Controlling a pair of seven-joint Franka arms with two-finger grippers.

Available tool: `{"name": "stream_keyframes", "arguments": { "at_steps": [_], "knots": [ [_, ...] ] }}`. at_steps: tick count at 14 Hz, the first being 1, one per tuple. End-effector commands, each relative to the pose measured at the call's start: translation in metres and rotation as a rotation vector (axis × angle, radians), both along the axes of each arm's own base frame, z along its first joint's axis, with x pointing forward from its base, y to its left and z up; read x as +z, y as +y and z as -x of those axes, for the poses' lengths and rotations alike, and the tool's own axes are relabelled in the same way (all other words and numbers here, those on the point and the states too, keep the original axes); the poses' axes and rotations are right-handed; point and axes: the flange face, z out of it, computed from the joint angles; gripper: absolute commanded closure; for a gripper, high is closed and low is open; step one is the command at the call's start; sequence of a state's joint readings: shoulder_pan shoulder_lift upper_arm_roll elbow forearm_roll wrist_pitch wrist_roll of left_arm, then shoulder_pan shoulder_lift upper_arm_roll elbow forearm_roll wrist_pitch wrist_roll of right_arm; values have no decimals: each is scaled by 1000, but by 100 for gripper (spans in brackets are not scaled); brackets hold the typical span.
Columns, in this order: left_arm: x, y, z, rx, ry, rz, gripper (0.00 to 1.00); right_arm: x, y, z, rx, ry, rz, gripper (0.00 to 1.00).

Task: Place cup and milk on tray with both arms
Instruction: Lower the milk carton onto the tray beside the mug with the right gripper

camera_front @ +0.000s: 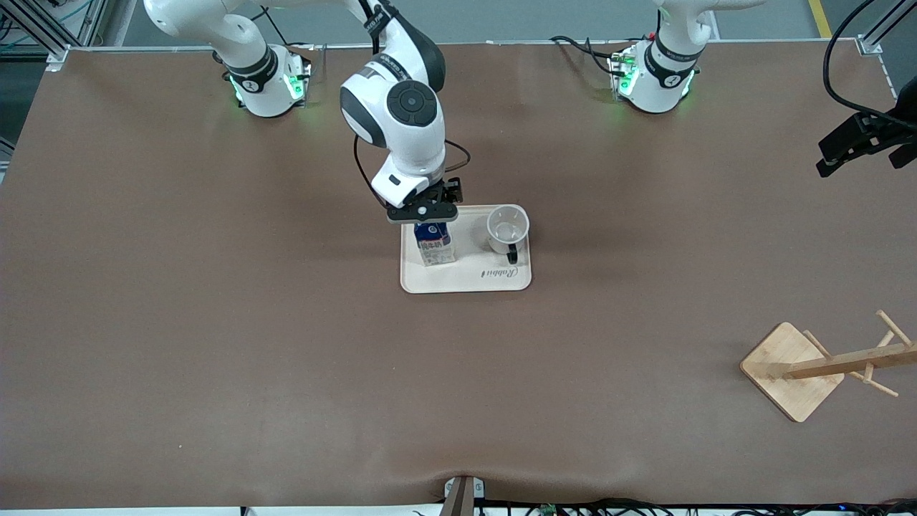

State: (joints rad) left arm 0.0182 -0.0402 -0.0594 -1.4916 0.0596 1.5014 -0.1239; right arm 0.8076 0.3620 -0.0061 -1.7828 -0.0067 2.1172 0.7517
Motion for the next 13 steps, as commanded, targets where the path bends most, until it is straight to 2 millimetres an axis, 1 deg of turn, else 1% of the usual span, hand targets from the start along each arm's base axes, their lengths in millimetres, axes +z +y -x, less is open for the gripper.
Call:
{"name": "stream_keyframes", "arguments": {
  "at_steps": [1,2,3,4,5,6,7,9,10,11,12,13],
  "knots": [
    [4,-3,8,1,3,17,0,21,1,-4,8,-22,-8,0],
    [4,-3,9,2,3,15,0,26,3,-4,6,-21,-12,0],
    [5,-4,9,0,1,15,0,36,4,-6,6,-14,-4,0],
    [4,-5,9,-1,6,15,0,52,5,-7,3,8,20,0],
    [4,-10,10,-12,9,14,0,68,4,-9,-1,33,47,0],
    [4,-11,10,-12,9,14,0,86,2,-12,-7,53,66,0],
    [3,-12,10,-13,11,14,0,102,3,-15,-14,56,59,0],
    [1,-16,10,-20,18,11,0,116,-3,-25,-38,56,31,0],
    [0,-22,10,-30,20,11,0,125,-4,-29,-44,43,18,0],
    [-1,-22,9,-29,21,9,0,140,-6,-35,-52,23,-3,0],
    [-1,-23,9,-31,21,9,0,157,-13,-46,-65,0,-28,0],
    [-1,-23,9,-31,21,9,0,167,-20,-53,-76,-12,-34,0]
  ]
}}
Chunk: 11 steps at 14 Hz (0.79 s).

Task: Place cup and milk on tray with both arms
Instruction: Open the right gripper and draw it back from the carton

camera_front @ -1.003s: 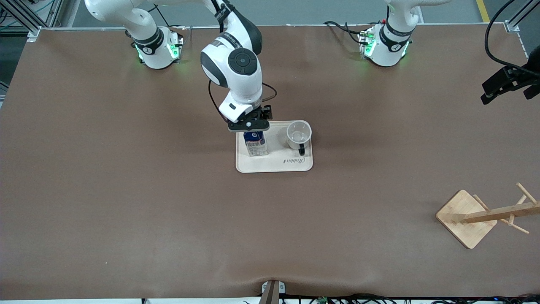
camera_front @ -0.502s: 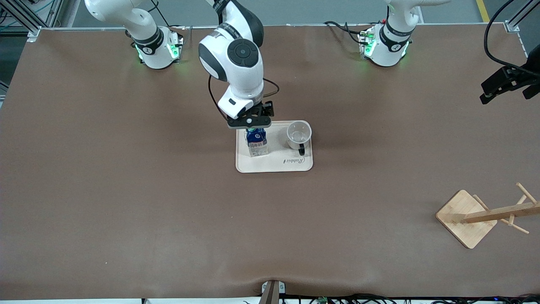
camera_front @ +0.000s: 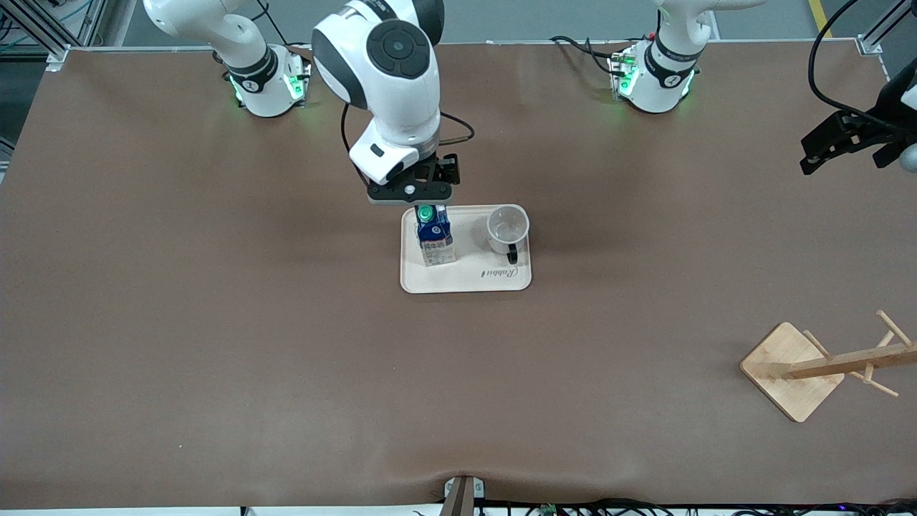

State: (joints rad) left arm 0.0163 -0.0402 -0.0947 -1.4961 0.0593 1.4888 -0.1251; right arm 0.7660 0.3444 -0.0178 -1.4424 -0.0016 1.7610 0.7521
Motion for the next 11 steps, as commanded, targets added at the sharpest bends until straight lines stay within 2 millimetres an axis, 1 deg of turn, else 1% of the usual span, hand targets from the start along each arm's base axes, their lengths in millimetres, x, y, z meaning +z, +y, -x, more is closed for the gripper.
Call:
{"name": "stream_keyframes", "arguments": {
  "at_steps": [1,2,3,4,5,6,7,8,9,10,11],
  "knots": [
    [3,-2,7,5,4,11,0,28,-20,-20,-33,-8,-22,0],
    [3,-3,8,3,3,11,0,31,-30,-28,-51,-21,-17,0],
    [4,-7,8,-3,1,11,0,34,-36,-32,-51,-39,-5,0],
    [3,-13,8,-13,2,4,0,34,-50,-43,-60,-41,-5,0],
    [4,-14,8,-13,0,1,0,39,-67,-56,-44,-40,-11,0],
    [3,-13,8,-11,2,-1,0,53,-76,-63,-44,-52,-17,0],
    [2,-13,7,-11,3,-1,0,62,-84,-67,-55,-49,-14,0],
    [2,-13,7,-11,3,-1,0,66,-100,-76,-80,-47,-13,0],
    [2,-14,7,-13,3,-1,0,69,-112,-81,-99,-47,-6,0],
    [2,-14,7,-13,3,-1,0,73,-118,-83,-106,-37,-5,0],
    [2,-14,7,-13,3,0,0,84,-138,-93,-116,-32,-22,0]
  ]
}}
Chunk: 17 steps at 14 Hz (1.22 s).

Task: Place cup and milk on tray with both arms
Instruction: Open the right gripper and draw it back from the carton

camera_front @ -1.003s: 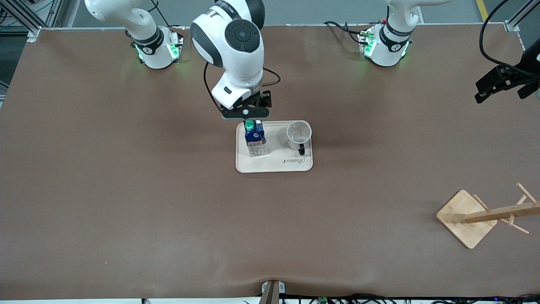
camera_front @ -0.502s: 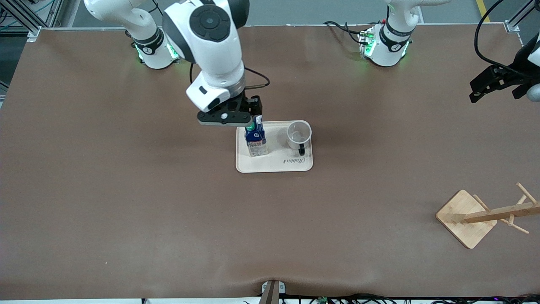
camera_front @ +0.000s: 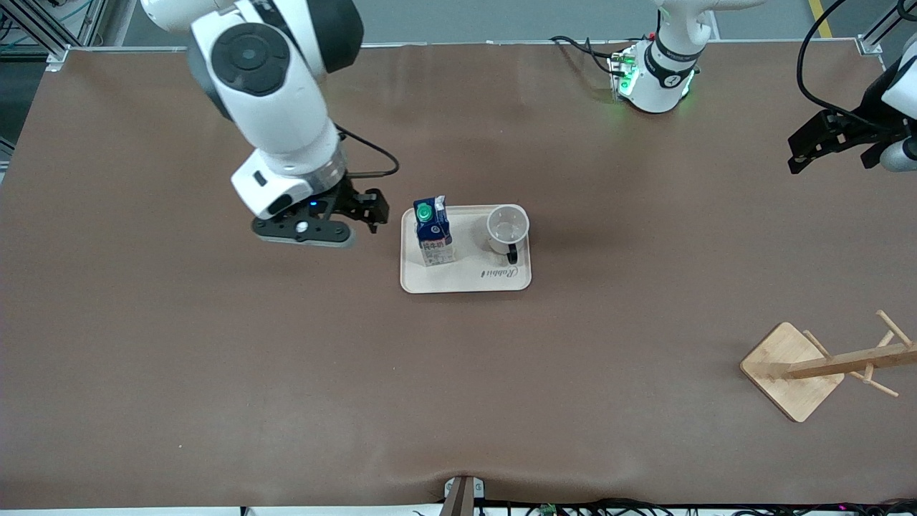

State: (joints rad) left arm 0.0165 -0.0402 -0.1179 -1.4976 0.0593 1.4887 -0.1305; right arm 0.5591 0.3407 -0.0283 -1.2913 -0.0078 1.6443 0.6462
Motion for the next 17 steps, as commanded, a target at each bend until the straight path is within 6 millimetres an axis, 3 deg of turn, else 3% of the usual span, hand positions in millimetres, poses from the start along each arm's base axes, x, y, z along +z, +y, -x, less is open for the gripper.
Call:
{"name": "stream_keyframes", "arguments": {
  "at_steps": [1,3,5,7,8,10,11,12,15,17],
  "knots": [
    [2,-1,6,5,2,0,0,35,-46,-18,-1,2,-29,0],
    [2,-2,6,3,2,0,0,56,-98,-38,41,8,-82,0],
    [2,-3,5,2,2,1,0,60,-160,-52,57,45,-115,0],
    [4,-3,6,2,-1,1,0,71,-212,-50,7,75,-109,0],
    [5,-3,6,2,-3,1,0,80,-250,-48,-23,84,-121,0],
    [5,-4,6,-1,-4,1,0,98,-302,-36,91,73,-110,0],
    [7,-4,7,-1,-9,1,0,98,-336,-28,171,76,-106,0],
    [8,-4,7,-2,-10,3,0,96,-358,-19,226,83,-107,0],
    [6,-3,6,-2,-6,6,0,84,-384,24,180,121,-85,0],
    [6,0,6,-6,-4,13,0,81,-370,55,202,115,-82,0]
  ]
}}
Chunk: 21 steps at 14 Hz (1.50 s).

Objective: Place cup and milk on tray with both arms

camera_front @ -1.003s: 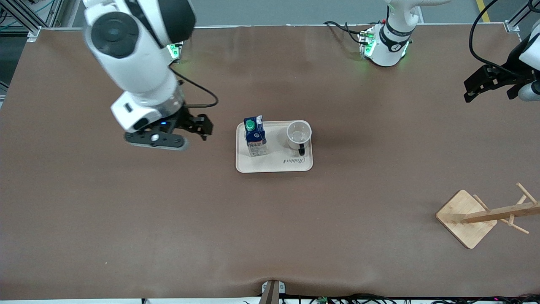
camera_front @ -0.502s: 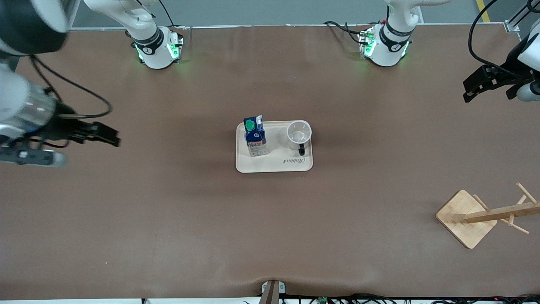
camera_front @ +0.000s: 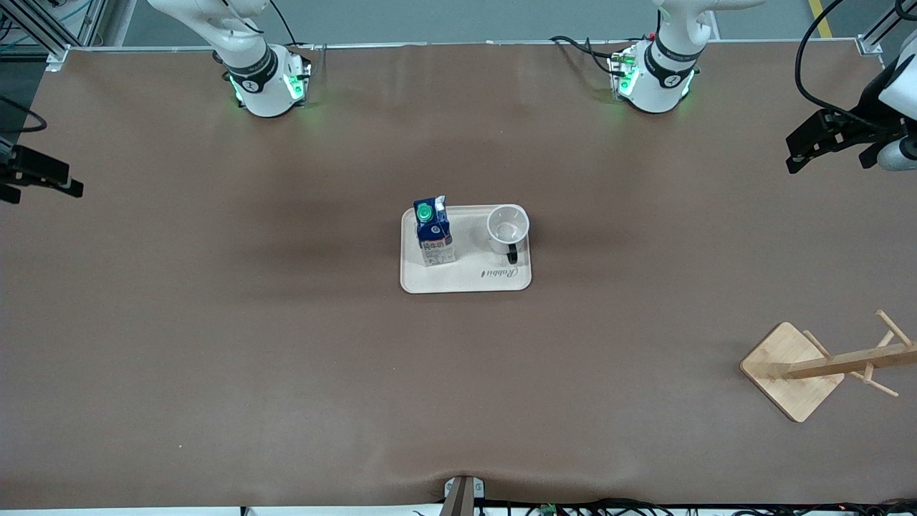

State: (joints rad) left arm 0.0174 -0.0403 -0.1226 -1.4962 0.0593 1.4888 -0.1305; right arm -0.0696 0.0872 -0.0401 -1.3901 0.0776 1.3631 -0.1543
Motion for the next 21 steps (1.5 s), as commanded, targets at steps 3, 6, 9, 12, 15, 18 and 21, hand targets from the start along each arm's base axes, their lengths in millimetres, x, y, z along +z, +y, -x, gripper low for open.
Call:
{"name": "stream_keyframes", "arguments": {
  "at_steps": [3,6,9,12,15,18,21],
  "knots": [
    [5,4,6,3,-1,13,0,-2,55,58,52,-18,69,0],
    [3,3,5,7,4,13,0,15,86,54,45,-67,156,0],
    [5,4,7,9,4,12,0,15,62,51,84,-64,128,0],
    [4,6,8,12,11,13,0,11,31,49,11,-69,-1,0],
    [5,15,10,16,23,12,0,11,32,50,8,-64,-24,0],
    [3,11,13,10,47,46,0,8,45,51,35,-53,20,0],
    [0,6,12,5,55,50,0,10,51,49,56,-62,76,0]
  ]
}}
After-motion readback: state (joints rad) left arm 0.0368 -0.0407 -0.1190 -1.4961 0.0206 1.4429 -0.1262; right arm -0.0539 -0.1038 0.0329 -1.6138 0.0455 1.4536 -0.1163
